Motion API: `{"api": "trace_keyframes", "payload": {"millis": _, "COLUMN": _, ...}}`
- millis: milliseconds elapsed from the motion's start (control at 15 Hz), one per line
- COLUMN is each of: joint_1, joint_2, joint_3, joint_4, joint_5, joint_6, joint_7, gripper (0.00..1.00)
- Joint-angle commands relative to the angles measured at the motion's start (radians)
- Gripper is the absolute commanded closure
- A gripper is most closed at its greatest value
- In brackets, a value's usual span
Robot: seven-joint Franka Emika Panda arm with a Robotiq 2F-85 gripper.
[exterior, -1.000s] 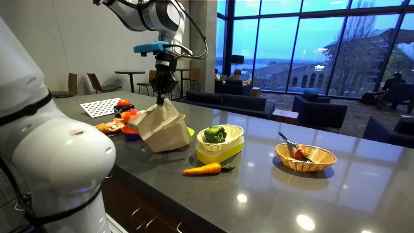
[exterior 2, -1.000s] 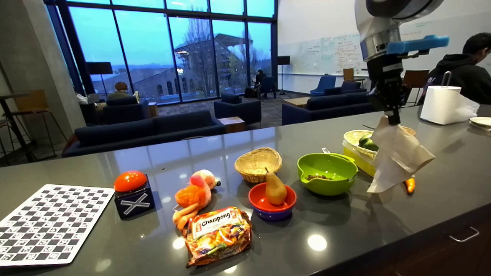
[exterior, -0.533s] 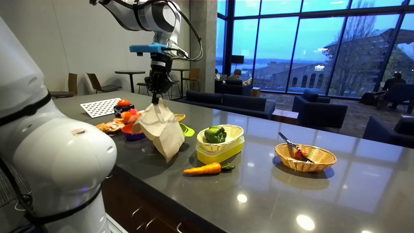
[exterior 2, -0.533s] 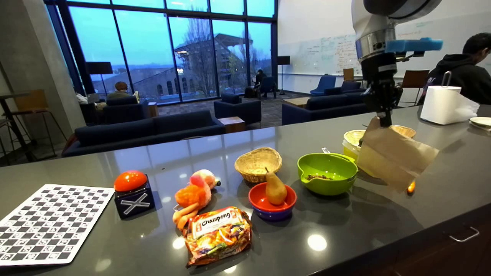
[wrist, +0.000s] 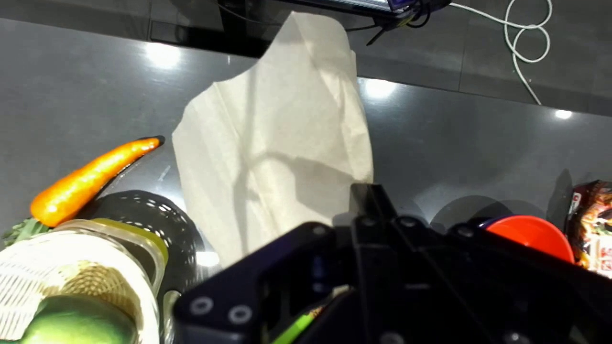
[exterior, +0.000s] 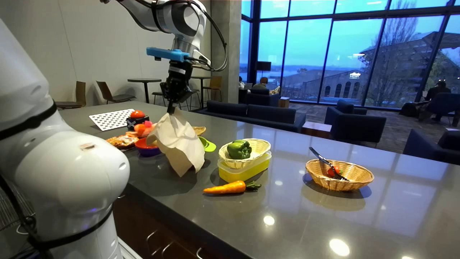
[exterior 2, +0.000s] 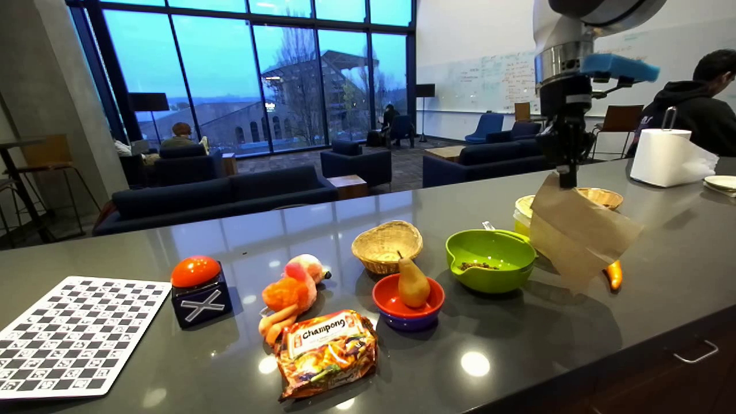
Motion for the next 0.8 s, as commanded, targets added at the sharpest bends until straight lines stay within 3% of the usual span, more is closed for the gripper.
{"api": "trace_keyframes", "payload": {"millis": 0, "joint_1": 0.007, "joint_2": -0.007, "joint_3": -0.01, "joint_4": 0.003, "joint_5": 0.032, "joint_6": 0.006, "joint_7": -0.032, "gripper": 1.0}}
{"api": "trace_keyframes", "payload": {"millis": 733, "joint_1": 0.043, "joint_2": 0.052, "joint_3": 0.041, "joint_4": 0.046, "joint_5": 0.042, "joint_6": 0.01, "joint_7": -0.025, "gripper": 1.0}}
